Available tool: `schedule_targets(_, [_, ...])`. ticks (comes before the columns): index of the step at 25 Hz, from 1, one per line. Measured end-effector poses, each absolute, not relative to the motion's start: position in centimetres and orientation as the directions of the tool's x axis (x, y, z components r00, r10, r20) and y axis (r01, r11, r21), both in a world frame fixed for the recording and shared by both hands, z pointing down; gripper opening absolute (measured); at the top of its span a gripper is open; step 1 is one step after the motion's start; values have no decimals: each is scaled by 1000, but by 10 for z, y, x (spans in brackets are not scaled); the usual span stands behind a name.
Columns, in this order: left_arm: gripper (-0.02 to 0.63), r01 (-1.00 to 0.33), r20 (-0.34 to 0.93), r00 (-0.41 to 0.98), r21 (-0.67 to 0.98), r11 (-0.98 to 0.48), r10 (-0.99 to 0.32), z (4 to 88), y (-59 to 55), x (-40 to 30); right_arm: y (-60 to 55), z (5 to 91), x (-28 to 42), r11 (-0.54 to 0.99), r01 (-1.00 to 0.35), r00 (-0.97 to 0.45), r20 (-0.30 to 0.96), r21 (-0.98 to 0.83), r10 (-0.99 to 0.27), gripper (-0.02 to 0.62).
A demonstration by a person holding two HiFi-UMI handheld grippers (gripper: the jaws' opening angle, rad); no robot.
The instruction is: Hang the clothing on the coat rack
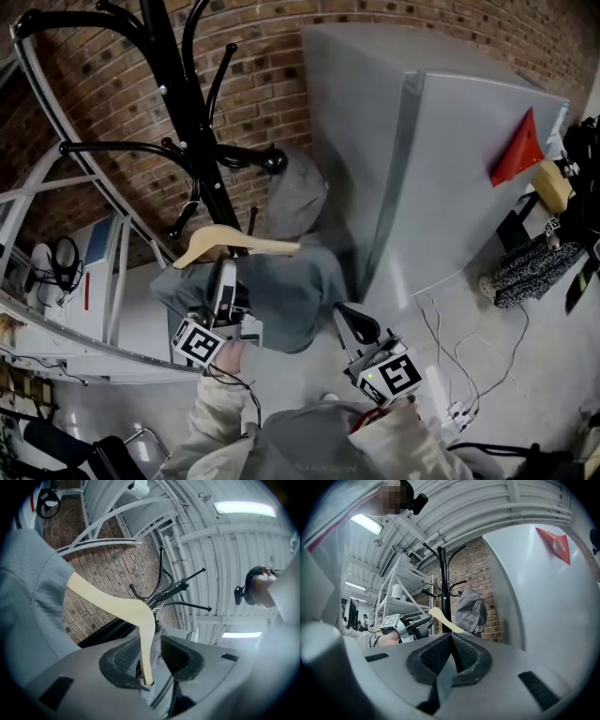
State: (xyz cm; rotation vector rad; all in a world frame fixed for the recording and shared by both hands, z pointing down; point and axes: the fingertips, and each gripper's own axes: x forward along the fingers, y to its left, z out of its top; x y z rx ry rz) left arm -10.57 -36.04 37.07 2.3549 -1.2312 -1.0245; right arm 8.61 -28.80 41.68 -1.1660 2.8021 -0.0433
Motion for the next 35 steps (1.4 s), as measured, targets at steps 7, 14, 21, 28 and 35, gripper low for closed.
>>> schedule_targets(7, [121,-727,-326,420,437,-529,-847,390,-315,-115,-257,416,55,714,-696,-709,-83,-75,-700,21])
schedule_targets(14, [96,-739,-251,500,376,-560,-829,410,-262,-111,-220,413,30,699,-713,-694,-83,-63,-715,21])
schedule_targets(21, [48,-712,-248,577,313,-628,-778,410,-208,-91,-173,411,25,666,-745,-662,-76,-45,-746,21])
schedule_targets(28, [23,-732,-223,592,252,-633,-774,411,-143,-97,-115,414,7,652,-757,-648,-71,-49,-758,21])
schedule_targets(35, [9,-788,-195,565,160,-595,-801,417,-68,-120,-53,421,-27,667,-743,-664,-56,-57,-745,21])
